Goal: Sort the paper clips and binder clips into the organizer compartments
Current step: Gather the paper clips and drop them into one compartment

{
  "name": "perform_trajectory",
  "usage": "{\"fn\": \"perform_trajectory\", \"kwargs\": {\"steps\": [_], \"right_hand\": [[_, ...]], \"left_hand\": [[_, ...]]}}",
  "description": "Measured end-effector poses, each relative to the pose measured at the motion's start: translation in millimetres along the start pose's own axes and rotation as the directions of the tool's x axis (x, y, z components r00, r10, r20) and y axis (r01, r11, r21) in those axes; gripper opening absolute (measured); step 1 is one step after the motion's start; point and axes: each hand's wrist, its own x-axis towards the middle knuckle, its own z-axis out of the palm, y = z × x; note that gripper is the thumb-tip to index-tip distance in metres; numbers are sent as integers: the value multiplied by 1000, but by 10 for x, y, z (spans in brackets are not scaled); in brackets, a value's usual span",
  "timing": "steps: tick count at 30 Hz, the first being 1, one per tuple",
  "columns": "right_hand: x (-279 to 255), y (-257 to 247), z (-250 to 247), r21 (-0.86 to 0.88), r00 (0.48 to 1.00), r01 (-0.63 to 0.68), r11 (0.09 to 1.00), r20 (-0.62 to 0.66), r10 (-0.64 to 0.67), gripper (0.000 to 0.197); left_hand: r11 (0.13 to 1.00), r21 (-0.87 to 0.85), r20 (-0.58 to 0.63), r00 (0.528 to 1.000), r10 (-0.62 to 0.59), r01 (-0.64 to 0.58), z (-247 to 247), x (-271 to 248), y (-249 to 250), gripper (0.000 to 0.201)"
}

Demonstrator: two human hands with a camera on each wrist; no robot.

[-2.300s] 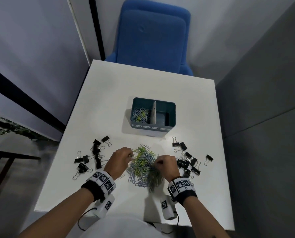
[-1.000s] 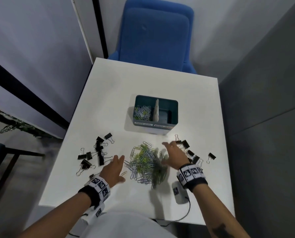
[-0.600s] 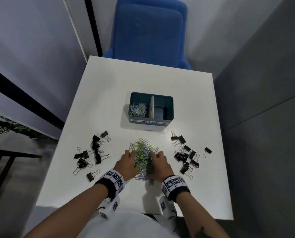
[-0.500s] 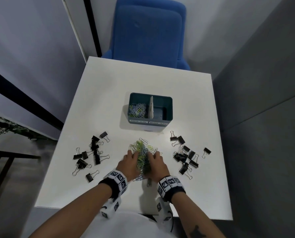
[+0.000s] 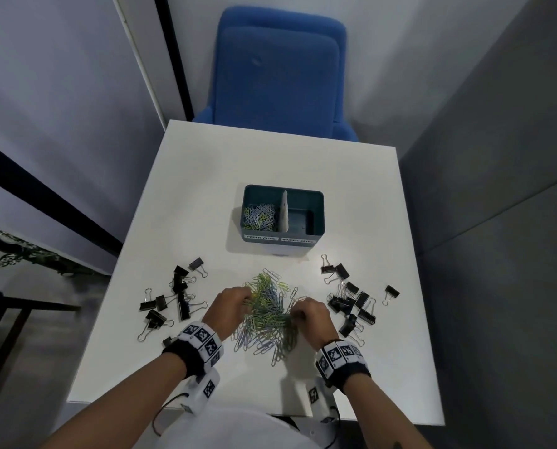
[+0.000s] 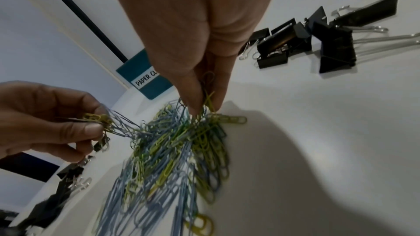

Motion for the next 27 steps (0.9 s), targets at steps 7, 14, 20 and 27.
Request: {"fn": "perform_trajectory", "kwargs": {"steps": [7, 14, 20, 27], "right_hand": [[-71, -36, -226, 59, 996, 56, 997, -71, -52, 19], [20, -278, -601, 82, 992, 83, 993, -103, -74, 14], [349, -771, -1116, 73, 962, 167, 983, -229, -146, 9], [1071, -1326, -1443, 68, 918, 199, 978, -363, -161, 9]], "left_hand": [[986, -63, -87, 985, 148, -154, -725, 133, 468, 8], [968, -46, -337, 916, 217, -247, -1413, 731, 946, 3], [985, -34, -316, 937, 149, -168, -1484, 1045, 951, 25], [992, 129, -234, 971, 43, -13, -865, 773, 457, 13]]}}
